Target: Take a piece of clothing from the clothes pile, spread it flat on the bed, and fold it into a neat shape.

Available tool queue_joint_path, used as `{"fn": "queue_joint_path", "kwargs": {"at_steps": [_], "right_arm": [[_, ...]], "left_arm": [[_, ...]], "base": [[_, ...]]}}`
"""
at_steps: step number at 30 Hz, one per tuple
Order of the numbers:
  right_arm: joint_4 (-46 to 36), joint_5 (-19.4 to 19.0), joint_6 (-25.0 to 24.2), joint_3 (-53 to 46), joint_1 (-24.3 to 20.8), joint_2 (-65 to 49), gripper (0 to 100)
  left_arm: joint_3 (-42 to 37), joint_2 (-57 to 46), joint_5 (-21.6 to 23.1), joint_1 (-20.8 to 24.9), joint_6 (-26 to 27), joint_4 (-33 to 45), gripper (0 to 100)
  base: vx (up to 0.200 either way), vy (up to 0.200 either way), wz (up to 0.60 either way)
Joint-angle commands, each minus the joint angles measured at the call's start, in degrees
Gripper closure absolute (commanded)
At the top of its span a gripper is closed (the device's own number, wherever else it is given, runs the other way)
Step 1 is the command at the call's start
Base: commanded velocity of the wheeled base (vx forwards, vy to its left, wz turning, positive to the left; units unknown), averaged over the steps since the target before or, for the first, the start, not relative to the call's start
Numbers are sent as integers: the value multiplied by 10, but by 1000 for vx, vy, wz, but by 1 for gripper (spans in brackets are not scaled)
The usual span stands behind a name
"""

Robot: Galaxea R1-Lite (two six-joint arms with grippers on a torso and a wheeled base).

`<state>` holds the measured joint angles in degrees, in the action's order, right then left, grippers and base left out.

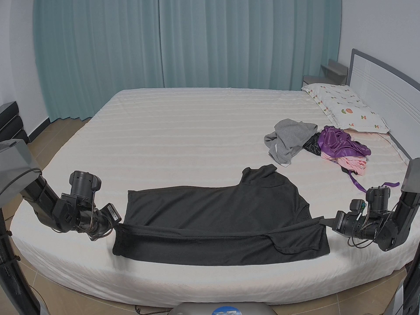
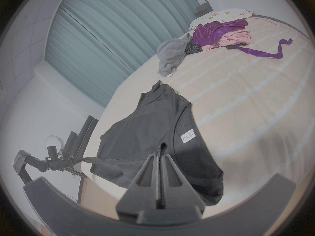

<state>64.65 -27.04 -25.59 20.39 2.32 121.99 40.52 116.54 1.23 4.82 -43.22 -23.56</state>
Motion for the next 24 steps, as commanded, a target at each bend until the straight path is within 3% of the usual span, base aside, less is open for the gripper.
{"fn": "queue_joint_path", "kwargs": {"at_steps": [1,24], "right_arm": [[6,-11,-6,-31,1,-53,100],[8,-36,-7,-130,10,-134,100]], "left_arm": [[-29,-42,15,-5,0,0,100],[-139,-126,46,-17,4,2,100]], "base": [[0,0,0],[0,0,0]]}}
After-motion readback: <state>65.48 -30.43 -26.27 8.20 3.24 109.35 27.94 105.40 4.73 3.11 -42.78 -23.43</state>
